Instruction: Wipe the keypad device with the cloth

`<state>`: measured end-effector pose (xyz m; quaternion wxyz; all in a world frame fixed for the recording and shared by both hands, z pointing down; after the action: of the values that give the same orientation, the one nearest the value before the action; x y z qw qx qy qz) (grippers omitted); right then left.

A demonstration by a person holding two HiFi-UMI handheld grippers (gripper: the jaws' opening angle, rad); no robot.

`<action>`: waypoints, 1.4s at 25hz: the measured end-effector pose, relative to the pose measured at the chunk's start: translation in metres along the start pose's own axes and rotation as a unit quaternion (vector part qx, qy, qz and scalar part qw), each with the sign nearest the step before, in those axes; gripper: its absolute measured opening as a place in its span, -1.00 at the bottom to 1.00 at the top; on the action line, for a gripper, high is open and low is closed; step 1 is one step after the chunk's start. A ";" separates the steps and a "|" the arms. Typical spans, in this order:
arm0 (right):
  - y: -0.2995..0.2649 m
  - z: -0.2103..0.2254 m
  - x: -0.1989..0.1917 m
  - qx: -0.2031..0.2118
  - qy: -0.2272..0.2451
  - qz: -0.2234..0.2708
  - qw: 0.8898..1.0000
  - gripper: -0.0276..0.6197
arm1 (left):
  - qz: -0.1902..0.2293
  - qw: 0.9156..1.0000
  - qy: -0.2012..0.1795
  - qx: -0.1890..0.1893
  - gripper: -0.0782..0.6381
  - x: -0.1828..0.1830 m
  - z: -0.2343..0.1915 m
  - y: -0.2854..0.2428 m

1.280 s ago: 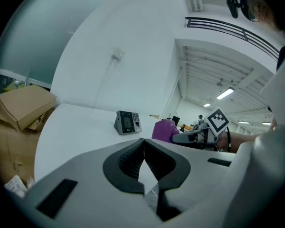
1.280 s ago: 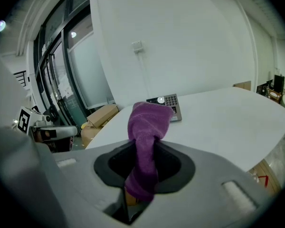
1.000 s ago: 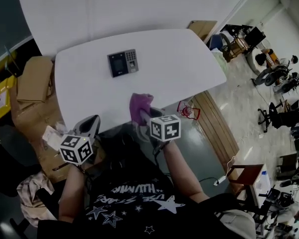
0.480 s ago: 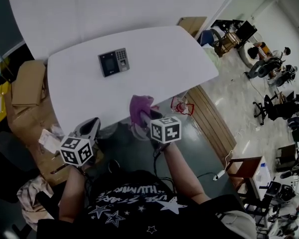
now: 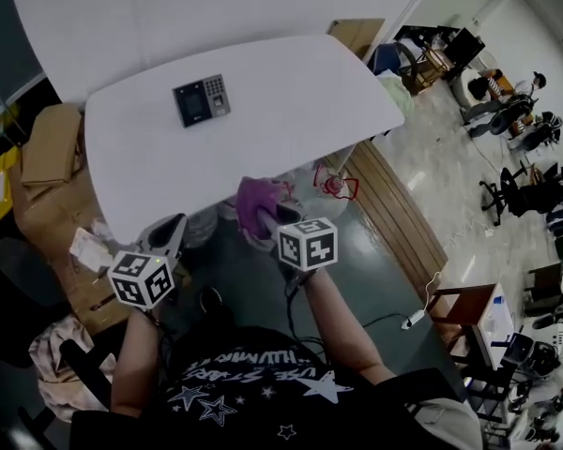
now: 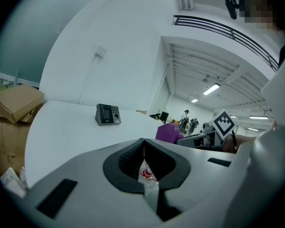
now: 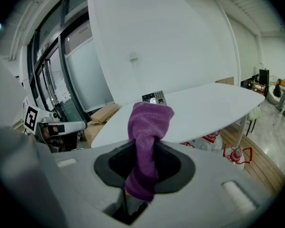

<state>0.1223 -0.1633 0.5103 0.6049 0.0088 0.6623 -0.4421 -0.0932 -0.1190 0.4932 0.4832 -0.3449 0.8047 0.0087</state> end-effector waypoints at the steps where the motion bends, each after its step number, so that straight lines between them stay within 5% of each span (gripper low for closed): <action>1: 0.007 -0.002 -0.003 0.001 0.001 0.001 1.000 -0.61 | 0.001 1.000 0.000 0.001 -0.76 -0.004 0.005 0.003; 12: 0.078 -0.035 -0.043 0.031 0.014 0.013 0.999 -0.61 | 0.015 1.000 -0.006 0.003 -0.76 -0.044 0.068 0.046; 35: 0.161 -0.100 -0.098 0.047 0.048 0.024 0.997 -0.61 | 0.036 0.999 -0.010 0.005 -0.76 -0.112 0.130 0.132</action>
<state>0.1572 0.0461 0.4848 0.5822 0.0746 0.6682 -0.4572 -0.0338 0.0884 0.4697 0.4924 -0.3128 0.8118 0.0257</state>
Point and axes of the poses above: the fingertips, and each gripper's own axes: y backward along the fingers, z to its right, x out of its top, the point moved 4 cm from there along y, backward along the fingers, and after that the axes turned 10 degrees about y, right-handed, at the moved point
